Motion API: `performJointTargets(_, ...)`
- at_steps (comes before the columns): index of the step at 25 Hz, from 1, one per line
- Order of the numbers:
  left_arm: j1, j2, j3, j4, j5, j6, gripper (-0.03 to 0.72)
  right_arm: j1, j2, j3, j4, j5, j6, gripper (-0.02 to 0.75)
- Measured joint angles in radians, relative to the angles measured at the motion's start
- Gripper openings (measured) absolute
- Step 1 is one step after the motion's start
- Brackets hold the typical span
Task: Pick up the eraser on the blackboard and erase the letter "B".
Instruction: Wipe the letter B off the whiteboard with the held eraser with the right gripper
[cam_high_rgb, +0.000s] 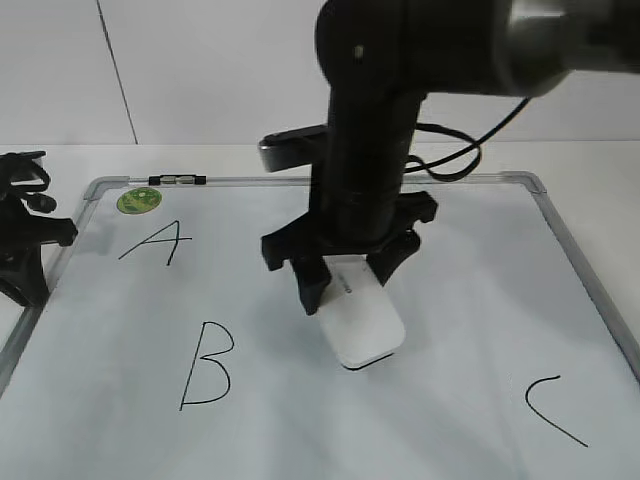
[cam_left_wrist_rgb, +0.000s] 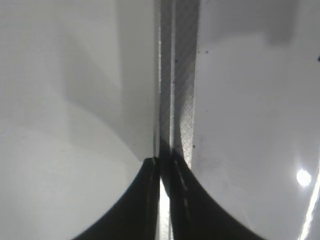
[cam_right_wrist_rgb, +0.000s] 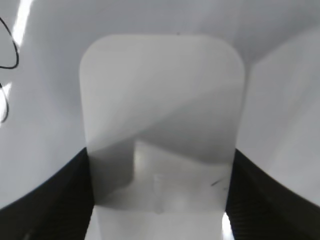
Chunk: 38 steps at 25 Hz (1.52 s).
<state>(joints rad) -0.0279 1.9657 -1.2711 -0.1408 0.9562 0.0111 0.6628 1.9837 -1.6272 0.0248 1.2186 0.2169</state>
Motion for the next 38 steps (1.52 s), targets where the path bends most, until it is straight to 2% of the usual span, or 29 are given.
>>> performJointTargets(4,0.0,0.0,-0.002,0.0,0.002,0.0,0.032,0.028,0.107,-0.093,0.0,0.0,0.0,0.544)
performJointTargets(13,0.0,0.001,-0.002,-0.002,0.002,0.0,0.032,0.03,0.249,-0.245,0.006,0.009,-0.015,0.543)
performJointTargets(23,0.0,0.001,-0.002,-0.002,0.003,0.0,0.032,0.046,0.294,-0.296,0.023,0.03,-0.037,0.543)
performJointTargets(30,0.0,0.001,-0.002,-0.002,0.005,0.0,0.032,0.168,0.297,-0.299,0.036,0.023,-0.053,0.543)
performJointTargets(38,0.0,0.001,-0.002,-0.002,0.005,0.0,0.034,0.333,0.299,-0.299,0.108,0.021,-0.095,0.543)
